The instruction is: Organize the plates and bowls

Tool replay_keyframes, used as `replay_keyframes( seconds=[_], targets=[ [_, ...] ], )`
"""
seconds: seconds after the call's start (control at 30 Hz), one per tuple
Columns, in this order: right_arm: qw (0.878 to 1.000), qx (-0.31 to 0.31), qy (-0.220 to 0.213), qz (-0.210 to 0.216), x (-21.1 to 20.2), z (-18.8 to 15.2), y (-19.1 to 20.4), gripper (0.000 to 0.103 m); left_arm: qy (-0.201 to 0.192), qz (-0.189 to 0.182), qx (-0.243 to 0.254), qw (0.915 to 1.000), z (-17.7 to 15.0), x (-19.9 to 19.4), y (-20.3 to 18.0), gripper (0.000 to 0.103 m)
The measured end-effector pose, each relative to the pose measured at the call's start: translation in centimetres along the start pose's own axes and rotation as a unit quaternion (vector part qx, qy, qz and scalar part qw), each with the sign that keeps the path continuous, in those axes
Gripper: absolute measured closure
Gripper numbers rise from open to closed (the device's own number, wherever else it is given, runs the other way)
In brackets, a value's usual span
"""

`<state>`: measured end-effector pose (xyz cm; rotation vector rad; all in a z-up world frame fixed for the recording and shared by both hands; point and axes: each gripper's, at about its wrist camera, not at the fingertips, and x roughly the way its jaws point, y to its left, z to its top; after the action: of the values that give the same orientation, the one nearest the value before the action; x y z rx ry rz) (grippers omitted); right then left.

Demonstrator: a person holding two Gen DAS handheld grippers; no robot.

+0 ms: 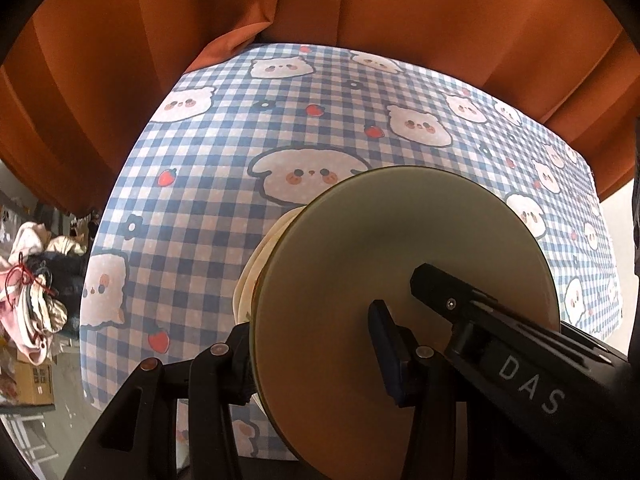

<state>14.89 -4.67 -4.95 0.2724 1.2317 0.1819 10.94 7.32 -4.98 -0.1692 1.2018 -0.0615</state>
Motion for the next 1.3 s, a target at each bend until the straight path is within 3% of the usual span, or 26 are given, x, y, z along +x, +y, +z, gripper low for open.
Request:
replay_keyframes(
  seconds=[0.33,0.5,0.63,0.8,0.97,1.13,1.3],
  targets=[
    [1.0,-0.004,-0.01,-0.019,-0.5,-0.8,0.6,0.058,-0.026,-0.017,0.002,0.9995,-0.9,0.0,0.0,0.053],
    [0.999,0.003,-0.011,-0.033,-0.7,-1.2,0.3,0.047,-0.028,-0.018,-0.005,0.9994,-1.4,-0.2,0.2,0.052],
    [0.999,0.001,-0.012,-0.032,-0.8,-1.5,0.1,0.044,-0.025,-0.014,-0.022,0.9993,-1.8,-0.3,0.4,0.042],
    [1.0,-0.006,-0.027,-0.014,-1.7,-1.9,-0.2,0.04,-0.042,0.003,-0.034,0.9985,-2.3,-1.5,0.1,0.037],
    [0.999,-0.015,-0.049,0.009,-3.2,-2.2,-0.5,0.037,-0.081,0.02,-0.041,0.9957,-2.9,-3.8,-0.8,0.035],
    [0.992,-0.053,-0.112,0.013,-6.9,-2.7,-0.6,0.036,-0.147,0.032,-0.038,0.9879,-3.7,-7.0,-2.3,0.031],
    [0.981,-0.07,-0.178,0.021,-10.7,-3.9,-2.0,0.024,-0.2,0.012,-0.049,0.9785,-5.2,-9.2,-3.1,0.027]
  ],
)
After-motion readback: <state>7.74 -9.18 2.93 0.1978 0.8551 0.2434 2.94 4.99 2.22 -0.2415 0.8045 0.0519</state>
